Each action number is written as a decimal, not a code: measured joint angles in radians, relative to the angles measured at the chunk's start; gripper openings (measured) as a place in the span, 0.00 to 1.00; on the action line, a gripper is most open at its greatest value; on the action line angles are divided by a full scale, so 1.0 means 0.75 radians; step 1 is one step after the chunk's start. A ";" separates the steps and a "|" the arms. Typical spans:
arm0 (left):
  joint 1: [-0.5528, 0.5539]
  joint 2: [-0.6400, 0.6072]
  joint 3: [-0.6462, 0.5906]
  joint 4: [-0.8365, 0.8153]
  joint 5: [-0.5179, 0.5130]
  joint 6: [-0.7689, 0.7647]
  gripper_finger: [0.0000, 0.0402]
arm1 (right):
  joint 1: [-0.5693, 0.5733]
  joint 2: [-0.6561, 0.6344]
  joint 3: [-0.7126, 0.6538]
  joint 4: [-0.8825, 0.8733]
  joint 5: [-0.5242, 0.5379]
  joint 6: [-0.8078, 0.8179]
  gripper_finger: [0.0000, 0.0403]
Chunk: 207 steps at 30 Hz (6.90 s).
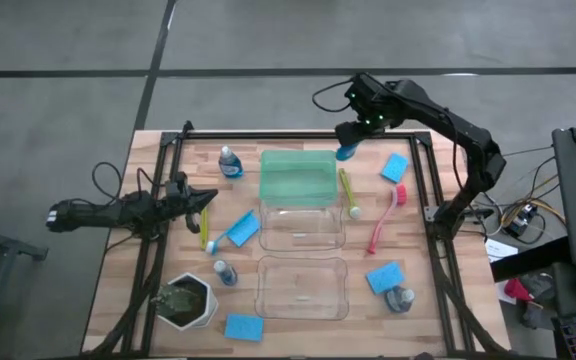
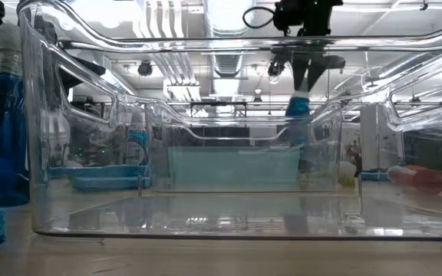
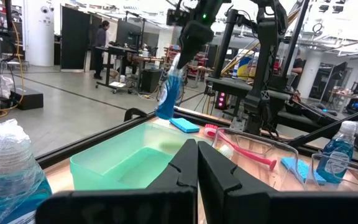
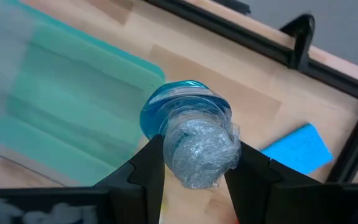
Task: Pick & Place Kitchen Sink Supplies
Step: Put the blue dishwashing liquid into the green bin, then put the dishwashing liquid into the green bin
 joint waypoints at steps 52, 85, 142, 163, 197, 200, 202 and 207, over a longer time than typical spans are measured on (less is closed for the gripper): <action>0.000 0.000 0.000 -0.001 0.000 0.000 0.01 | 0.203 0.576 0.472 -0.052 -0.020 -0.149 0.33; 0.000 0.000 0.000 0.000 0.000 0.000 0.01 | 0.202 0.564 0.348 0.007 0.000 -0.170 0.47; 0.007 0.293 0.255 0.609 -0.460 -1.014 0.34 | 0.267 0.471 0.818 -0.032 -0.150 -0.167 0.63; 0.226 1.035 1.127 -0.726 -0.399 -1.176 0.55 | 0.433 0.376 0.817 0.245 -0.136 -0.448 0.58; 0.868 1.855 1.833 -1.571 0.322 -0.579 0.55 | 0.626 0.024 0.461 0.868 0.041 -0.580 0.58; 0.872 1.884 1.832 -1.593 0.286 -0.563 0.55 | 0.624 -0.061 0.323 0.941 0.047 -0.521 0.58; 0.874 1.898 1.832 -1.592 0.278 -0.555 0.55 | 0.624 -0.114 0.231 0.968 0.075 -0.502 0.58; 0.874 1.919 1.831 -1.586 0.278 -0.552 0.55 | 0.631 -0.232 0.064 1.064 0.110 -0.461 0.57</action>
